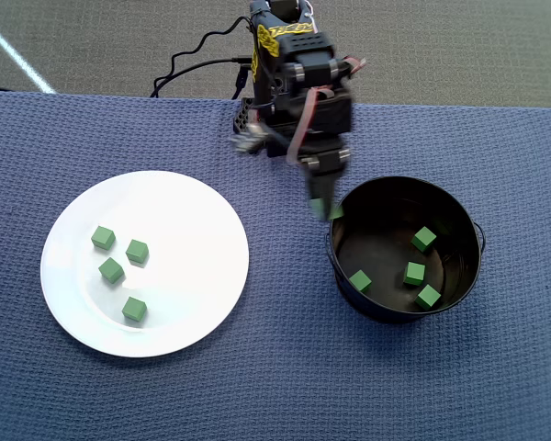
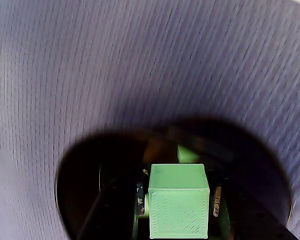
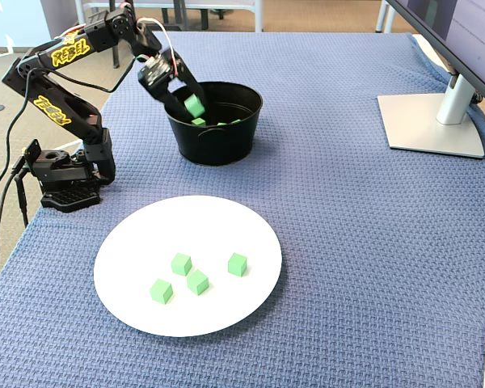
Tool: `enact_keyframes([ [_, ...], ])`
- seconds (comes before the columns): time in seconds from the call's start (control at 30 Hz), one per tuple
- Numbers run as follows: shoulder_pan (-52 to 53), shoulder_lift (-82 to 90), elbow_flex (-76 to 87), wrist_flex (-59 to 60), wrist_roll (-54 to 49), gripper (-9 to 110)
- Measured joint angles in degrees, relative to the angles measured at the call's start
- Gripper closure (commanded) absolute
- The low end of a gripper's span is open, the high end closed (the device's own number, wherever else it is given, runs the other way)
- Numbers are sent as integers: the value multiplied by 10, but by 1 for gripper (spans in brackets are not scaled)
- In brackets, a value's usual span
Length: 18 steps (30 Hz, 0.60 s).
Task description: Pick up the green cubes from the white plate and place them in the black recipient
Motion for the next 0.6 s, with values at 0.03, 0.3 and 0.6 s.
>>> enact_keyframes([
  [0.03, -31, -1, 5, -11, 8, 102],
  [0.3, -150, -130, 7, -127, 51, 102],
  [0.6, -170, -185, 7, -159, 62, 50],
])
